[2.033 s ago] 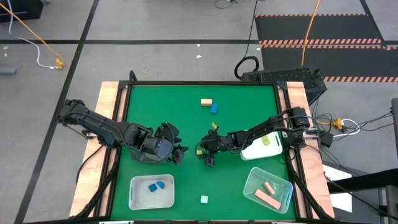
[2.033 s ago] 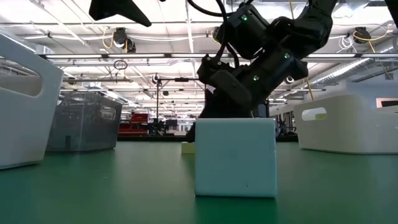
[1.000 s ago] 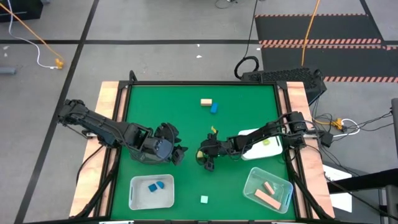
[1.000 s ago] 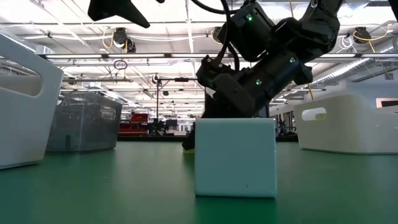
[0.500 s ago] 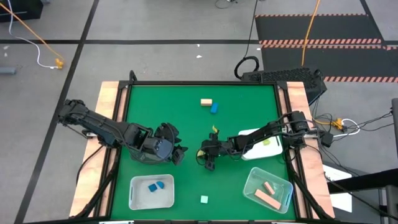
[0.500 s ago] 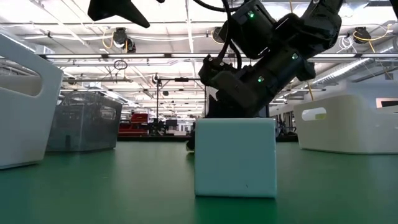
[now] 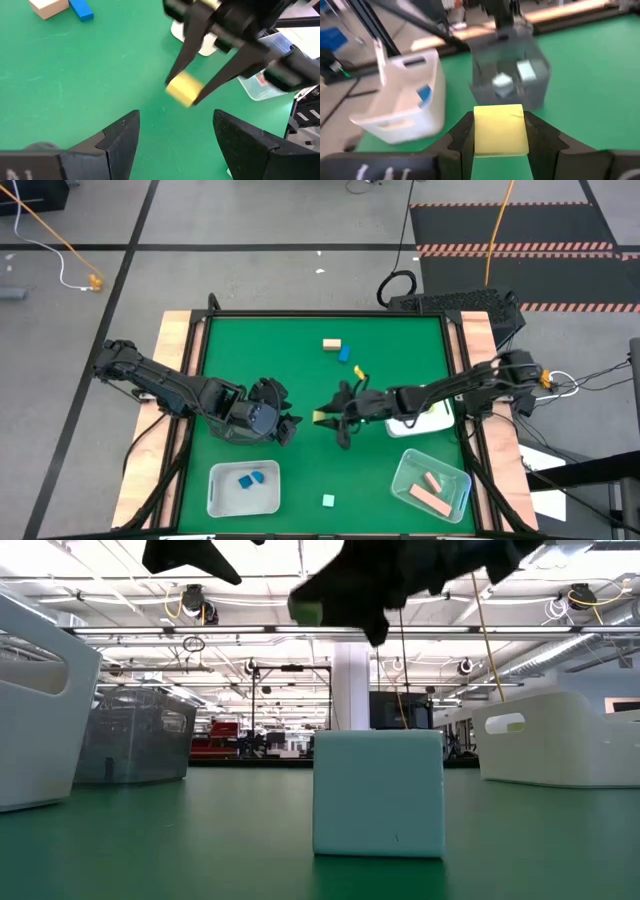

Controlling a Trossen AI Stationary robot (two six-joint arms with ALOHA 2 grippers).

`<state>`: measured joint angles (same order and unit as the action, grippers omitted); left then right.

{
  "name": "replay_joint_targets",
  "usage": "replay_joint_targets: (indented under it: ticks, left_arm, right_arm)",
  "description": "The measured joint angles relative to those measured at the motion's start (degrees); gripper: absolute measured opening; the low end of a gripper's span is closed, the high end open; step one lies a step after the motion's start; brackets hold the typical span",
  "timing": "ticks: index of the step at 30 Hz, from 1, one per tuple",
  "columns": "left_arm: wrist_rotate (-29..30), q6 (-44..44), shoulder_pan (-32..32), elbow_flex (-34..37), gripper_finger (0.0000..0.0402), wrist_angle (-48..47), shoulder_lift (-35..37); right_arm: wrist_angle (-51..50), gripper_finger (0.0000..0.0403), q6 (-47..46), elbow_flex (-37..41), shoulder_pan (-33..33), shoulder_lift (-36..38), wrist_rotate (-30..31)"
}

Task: Sort & place blocks by color
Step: Put the green block into the white bin

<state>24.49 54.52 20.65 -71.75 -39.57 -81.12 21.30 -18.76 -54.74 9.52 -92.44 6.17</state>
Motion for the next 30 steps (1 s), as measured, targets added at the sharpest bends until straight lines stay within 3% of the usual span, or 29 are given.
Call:
replay_joint_targets:
  ticks: [10, 23, 27, 30]
  left_arm:
    - [0.0, -0.32, 0.02, 0.0, 0.0251, 0.22, 0.0]
    - [0.0, -0.05, 0.01, 0.0, 0.0251, 0.39, 0.0]
    - [0.0, -0.47, 0.0, 0.0, 0.0251, 0.39, 0.0]
    - [0.02, -1.76, -0.03, 0.0, 0.0251, 0.41, -0.02]
  right_arm:
    - [0.23, 0.0117, 4.28, 0.04, 0.5, 8.33, 3.1]
    - [-0.33, 0.0117, 0.76, 0.02, 3.86, 9.67, 2.98]
    - [-10.61, 0.0117, -4.22, -0.02, 5.6, 12.09, 2.78]
    - [-24.04, 0.0117, -11.52, 0.0, 6.49, 15.52, 2.87]
